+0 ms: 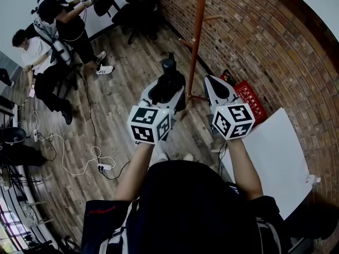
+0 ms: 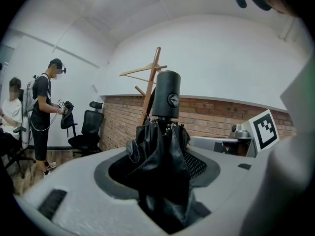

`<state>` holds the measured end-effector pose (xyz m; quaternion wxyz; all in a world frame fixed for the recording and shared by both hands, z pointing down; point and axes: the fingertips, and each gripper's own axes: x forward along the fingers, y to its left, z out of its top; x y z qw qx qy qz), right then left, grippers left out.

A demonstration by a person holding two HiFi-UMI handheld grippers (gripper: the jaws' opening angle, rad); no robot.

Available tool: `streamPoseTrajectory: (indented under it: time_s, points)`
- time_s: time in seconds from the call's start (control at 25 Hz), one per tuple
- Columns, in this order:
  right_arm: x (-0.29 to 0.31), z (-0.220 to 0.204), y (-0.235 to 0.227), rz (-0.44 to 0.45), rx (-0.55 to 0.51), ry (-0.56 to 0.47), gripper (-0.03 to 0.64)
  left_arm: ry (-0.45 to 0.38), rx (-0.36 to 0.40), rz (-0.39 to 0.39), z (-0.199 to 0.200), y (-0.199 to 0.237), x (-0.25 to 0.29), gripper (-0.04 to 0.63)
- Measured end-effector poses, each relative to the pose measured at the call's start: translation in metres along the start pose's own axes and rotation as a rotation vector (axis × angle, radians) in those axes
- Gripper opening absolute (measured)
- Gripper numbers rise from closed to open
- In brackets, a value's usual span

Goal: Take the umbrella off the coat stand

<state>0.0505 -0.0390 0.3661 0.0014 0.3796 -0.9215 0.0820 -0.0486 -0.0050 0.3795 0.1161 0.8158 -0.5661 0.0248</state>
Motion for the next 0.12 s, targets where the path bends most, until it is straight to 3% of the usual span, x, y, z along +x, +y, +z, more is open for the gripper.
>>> streamPoseTrajectory:
  time_s: [0.12]
  points:
    - [0.0017, 0.0015, 0.0054, 0.001, -0.006, 0.0, 0.028, 0.004, -0.002, -0.006, 0.0009, 0.0029, -0.0027, 0.267]
